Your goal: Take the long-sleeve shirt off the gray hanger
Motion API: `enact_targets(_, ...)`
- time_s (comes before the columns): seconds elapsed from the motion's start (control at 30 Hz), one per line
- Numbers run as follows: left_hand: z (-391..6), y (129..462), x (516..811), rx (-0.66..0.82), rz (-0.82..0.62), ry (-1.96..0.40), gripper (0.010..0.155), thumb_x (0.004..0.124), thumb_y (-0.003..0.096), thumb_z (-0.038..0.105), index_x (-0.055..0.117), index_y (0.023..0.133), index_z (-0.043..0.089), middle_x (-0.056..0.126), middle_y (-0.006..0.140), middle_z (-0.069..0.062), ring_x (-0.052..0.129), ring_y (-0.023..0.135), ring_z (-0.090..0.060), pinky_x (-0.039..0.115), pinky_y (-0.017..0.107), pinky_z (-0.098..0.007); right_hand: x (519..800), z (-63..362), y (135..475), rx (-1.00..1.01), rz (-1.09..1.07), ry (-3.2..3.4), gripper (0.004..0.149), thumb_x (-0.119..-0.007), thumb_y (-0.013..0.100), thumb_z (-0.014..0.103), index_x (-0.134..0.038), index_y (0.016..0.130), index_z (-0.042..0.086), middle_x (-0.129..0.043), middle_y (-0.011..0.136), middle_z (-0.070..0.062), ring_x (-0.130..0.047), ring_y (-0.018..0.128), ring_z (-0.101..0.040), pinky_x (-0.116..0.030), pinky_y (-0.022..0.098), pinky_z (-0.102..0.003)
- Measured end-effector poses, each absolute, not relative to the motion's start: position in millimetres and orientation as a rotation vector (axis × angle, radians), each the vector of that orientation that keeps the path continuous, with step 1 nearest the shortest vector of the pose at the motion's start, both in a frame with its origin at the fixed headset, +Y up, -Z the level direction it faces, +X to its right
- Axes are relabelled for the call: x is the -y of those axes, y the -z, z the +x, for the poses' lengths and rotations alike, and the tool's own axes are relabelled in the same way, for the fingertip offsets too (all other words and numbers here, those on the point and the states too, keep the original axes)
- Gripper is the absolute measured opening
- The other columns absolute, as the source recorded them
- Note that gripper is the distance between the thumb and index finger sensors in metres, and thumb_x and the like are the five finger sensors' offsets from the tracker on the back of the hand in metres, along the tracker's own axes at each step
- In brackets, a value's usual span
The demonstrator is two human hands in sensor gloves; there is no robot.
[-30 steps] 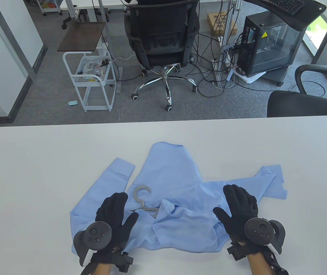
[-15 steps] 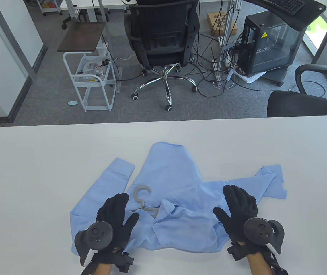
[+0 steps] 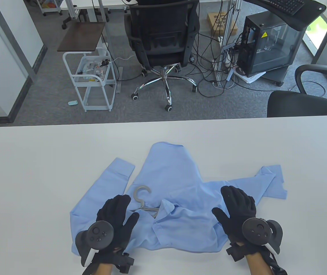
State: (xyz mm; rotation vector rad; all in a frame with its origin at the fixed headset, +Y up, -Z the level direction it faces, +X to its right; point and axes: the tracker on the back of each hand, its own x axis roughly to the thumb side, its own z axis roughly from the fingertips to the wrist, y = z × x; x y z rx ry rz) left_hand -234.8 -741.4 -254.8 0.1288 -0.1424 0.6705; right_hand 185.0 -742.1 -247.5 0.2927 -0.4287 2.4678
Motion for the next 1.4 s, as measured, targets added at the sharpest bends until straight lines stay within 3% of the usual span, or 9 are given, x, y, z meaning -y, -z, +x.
enact_targets(0.3,-225.2,256.7,734.3,0.082,0.171,-0.643,0.075,0.060,0.0506,0.070,0.050,0.115,0.033,0.050,0.122,-0.007,0.044,0.114,-0.051,0.026,0.077,-0.071,739.7,189.3,245.9,0.461,0.267,-2.460,0.075,-0.071,0.059,0.054,-0.047,0.117,0.014,-0.051,0.117,-0.023,-0.049,0.106,-0.058,-0.033,0.069,-0.080)
enact_targets(0.6,-207.3,285.2,718.5,0.044,0.045,-0.514,0.084,0.060,0.0485,0.075,0.048,0.116,0.028,0.046,0.124,-0.008,0.038,0.115,-0.053,0.017,0.074,-0.074,740.1,185.2,246.0,0.445,0.279,-2.471,0.073,-0.070,0.059,0.053,-0.048,0.117,0.014,-0.053,0.116,-0.023,-0.050,0.105,-0.059,-0.033,0.068,-0.080)
enact_targets(0.83,-194.8,319.3,728.8,-0.025,-0.122,-0.382,0.089,0.065,0.0485,0.076,0.039,0.118,0.027,0.044,0.123,-0.011,0.036,0.114,-0.054,0.016,0.073,-0.074,741.0,181.8,247.0,0.423,0.294,-2.490,0.073,-0.070,0.059,0.053,-0.048,0.117,0.014,-0.054,0.116,-0.022,-0.051,0.105,-0.059,-0.033,0.068,-0.080)
enact_targets(0.97,-182.5,344.4,740.9,-0.070,-0.207,-0.377,0.086,0.069,0.0499,0.070,0.037,0.118,0.029,0.043,0.120,-0.014,0.035,0.114,-0.053,0.017,0.074,-0.073,741.2,181.6,246.7,0.423,0.297,-2.490,0.073,-0.070,0.059,0.053,-0.048,0.117,0.014,-0.055,0.116,-0.022,-0.051,0.105,-0.058,-0.033,0.068,-0.080)
enact_targets(1.07,-176.5,359.7,752.1,-0.117,-0.244,-0.239,0.082,0.072,0.0514,0.063,0.036,0.117,0.030,0.044,0.120,-0.013,0.036,0.114,-0.052,0.017,0.075,-0.072,741.4,182.3,246.7,0.421,0.292,-2.484,0.073,-0.070,0.059,0.053,-0.048,0.117,0.014,-0.055,0.116,-0.022,-0.051,0.105,-0.058,-0.033,0.068,-0.081)
enact_targets(1.23,-175.1,373.6,772.2,-0.122,-0.397,-0.203,0.089,0.074,0.0512,0.064,0.029,0.118,0.027,0.027,0.124,-0.015,0.025,0.113,-0.055,0.012,0.073,-0.073,742.1,182.8,248.9,0.402,0.287,-2.487,0.073,-0.069,0.060,0.054,-0.048,0.117,0.014,-0.055,0.116,-0.022,-0.051,0.105,-0.058,-0.033,0.068,-0.081)
enact_targets(1.4,-169.8,377.9,782.5,-0.063,-0.294,-0.016,0.092,0.074,0.0456,0.072,0.033,0.117,0.032,0.040,0.124,-0.009,0.036,0.116,-0.050,0.017,0.076,-0.073,743.1,181.9,248.2,0.400,0.289,-2.485,0.073,-0.069,0.060,0.054,-0.048,0.117,0.014,-0.054,0.116,-0.022,-0.052,0.105,-0.058,-0.034,0.067,-0.081)
